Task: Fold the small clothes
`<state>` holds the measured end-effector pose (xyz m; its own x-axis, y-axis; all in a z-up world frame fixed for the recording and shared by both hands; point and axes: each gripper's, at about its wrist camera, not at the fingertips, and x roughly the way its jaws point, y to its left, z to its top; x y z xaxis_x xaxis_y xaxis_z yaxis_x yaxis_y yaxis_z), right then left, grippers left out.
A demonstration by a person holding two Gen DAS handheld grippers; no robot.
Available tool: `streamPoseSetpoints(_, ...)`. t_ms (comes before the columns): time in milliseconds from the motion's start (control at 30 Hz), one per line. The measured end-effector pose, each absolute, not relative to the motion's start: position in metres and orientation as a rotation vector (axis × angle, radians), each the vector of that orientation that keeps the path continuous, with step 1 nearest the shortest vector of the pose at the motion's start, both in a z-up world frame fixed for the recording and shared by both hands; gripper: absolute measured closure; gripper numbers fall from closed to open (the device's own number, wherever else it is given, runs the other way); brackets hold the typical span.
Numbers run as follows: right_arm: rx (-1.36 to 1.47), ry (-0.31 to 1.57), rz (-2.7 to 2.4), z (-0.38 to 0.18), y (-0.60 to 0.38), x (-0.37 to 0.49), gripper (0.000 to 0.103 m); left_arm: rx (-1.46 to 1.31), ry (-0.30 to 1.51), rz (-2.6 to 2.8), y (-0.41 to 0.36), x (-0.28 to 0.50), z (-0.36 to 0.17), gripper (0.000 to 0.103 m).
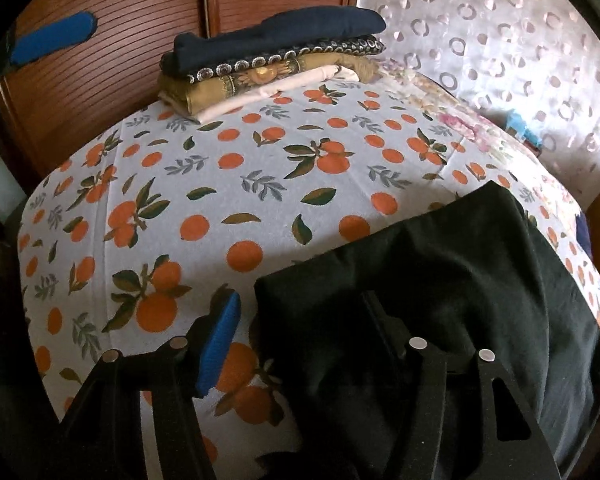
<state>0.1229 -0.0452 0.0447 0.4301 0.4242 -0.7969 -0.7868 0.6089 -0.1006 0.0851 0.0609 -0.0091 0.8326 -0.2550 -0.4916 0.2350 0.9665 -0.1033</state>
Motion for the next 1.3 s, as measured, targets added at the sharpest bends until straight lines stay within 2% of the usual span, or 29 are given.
streamPoseSetpoints(67, -0.524, 0.798, 0.775, 0.046, -0.042, 0.123, 0.074, -0.04, 0.529, -0.264, 0.06, 0.086, -0.01, 0.026)
streamPoseSetpoints(100, -0.542, 0.792, 0.753, 0.047, -0.042, 0.122, 0.09, -0.042, 0.532, -0.266, 0.059, 0.087, -0.011, 0.026)
streamPoseSetpoints(200, -0.551, 0.769, 0.736, 0.06, -0.046, 0.121, 0.092, -0.041, 0.543, -0.276, 0.055, 0.088, -0.016, 0.026)
streamPoseSetpoints(367, -0.484, 0.641, 0.623, 0.115, -0.09, 0.129, 0.093, -0.04, 0.555, -0.293, 0.048, 0.089, -0.019, 0.026)
streamPoseSetpoints(567, -0.426, 0.594, 0.401, 0.159, -0.165, 0.168, 0.093, -0.034, 0.558, -0.311, 0.039, 0.087, -0.02, 0.026)
streamPoseSetpoints(733, -0.398, 0.648, 0.242, 0.153, -0.207, 0.208, 0.093, -0.031, 0.564, -0.331, 0.032, 0.086, -0.021, 0.026)
streamPoseSetpoints(900, -0.421, 0.761, 0.057, 0.106, -0.219, 0.238, 0.093, -0.02, 0.577, -0.35, 0.025, 0.087, -0.024, 0.026)
streamPoseSetpoints(1033, -0.337, 0.785, 0.049, 0.093, -0.225, 0.234, 0.082, -0.013, 0.59, -0.362, 0.017, 0.087, -0.028, 0.026)
streamPoseSetpoints(1167, -0.292, 0.755, 0.117, 0.097, -0.231, 0.201, 0.079, -0.006, 0.601, -0.373, 0.009, 0.088, -0.031, 0.026)
streamPoseSetpoints(1267, -0.302, 0.725, 0.176, 0.097, -0.235, 0.153, 0.069, 0.003, 0.611, -0.386, 0.0, 0.088, -0.034, 0.026)
streamPoseSetpoints(1300, -0.31, 0.718, 0.191, 0.095, -0.236, 0.14, 0.062, 0.007, 0.613, -0.388, -0.003, 0.088, -0.035, 0.026)
